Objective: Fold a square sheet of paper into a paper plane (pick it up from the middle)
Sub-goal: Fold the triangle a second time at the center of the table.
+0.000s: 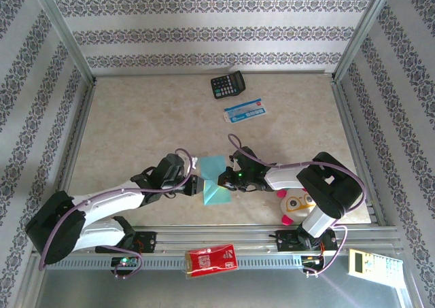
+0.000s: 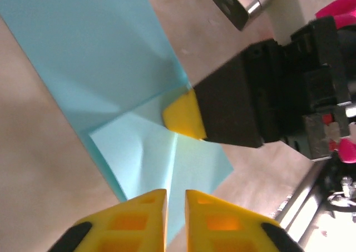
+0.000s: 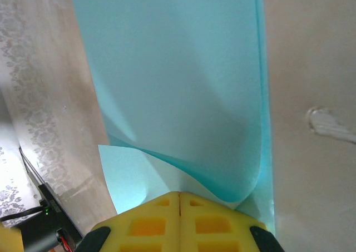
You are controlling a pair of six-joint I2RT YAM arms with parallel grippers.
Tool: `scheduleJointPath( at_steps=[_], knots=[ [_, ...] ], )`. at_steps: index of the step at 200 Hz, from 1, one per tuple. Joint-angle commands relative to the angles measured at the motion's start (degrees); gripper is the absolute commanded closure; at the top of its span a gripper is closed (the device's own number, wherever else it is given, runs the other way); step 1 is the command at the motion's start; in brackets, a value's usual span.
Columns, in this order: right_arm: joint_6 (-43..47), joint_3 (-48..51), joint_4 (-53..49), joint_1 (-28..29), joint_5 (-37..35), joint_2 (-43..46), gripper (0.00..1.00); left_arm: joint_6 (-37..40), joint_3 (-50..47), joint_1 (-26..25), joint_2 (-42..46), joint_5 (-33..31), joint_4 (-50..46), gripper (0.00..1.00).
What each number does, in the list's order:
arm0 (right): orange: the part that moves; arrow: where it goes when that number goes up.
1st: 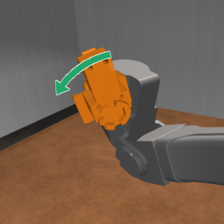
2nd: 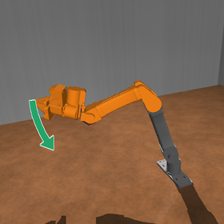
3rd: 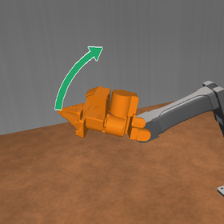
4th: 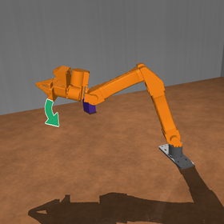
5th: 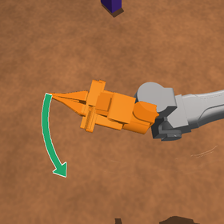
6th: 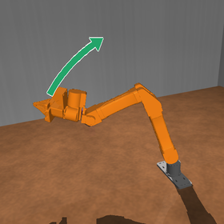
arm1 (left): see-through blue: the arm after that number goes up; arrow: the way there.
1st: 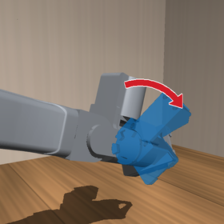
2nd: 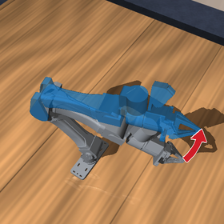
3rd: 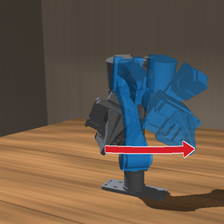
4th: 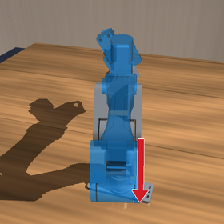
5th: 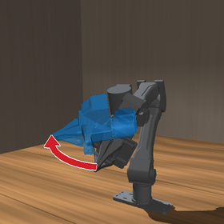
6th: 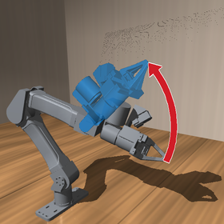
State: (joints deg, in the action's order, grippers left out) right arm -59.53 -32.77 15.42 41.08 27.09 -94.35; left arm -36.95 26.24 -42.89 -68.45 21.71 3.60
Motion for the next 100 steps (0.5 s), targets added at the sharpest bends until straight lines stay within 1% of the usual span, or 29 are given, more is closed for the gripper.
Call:
scheduleJointPath(
  at_steps=[1,10,28,43,100],
  knots=[
    [1.34,1.14,-6.28,-0.36,-3.72,-2.25,1.0,-3.25,0.13,-2.92,-1.85,1.94,0.05,0.96],
    [1.43,1.13,-6.28,-0.36,-3.8,-2.31,1.0,-3.71,0.79,-4.16,-3.59,2.43,1.52,1.0],
    [1.44,1.05,-6.28,-0.37,-3.83,-2.51,1.0,-4.68,2.28,-5.72,-7.88,3.45,4.44,1.0],
    [1.52,0.95,-6.37,-0.36,-3.73,-2.63,1.0,-5.09,3.14,-5.97,-10.85,4.29,6.46,1.0],
    [1.56,0.94,-6.46,-0.46,-3.54,-2.77,1.0,-2.74,5.09,-5.97,-14.87,2.19,4.93,1.0]
  ],
)
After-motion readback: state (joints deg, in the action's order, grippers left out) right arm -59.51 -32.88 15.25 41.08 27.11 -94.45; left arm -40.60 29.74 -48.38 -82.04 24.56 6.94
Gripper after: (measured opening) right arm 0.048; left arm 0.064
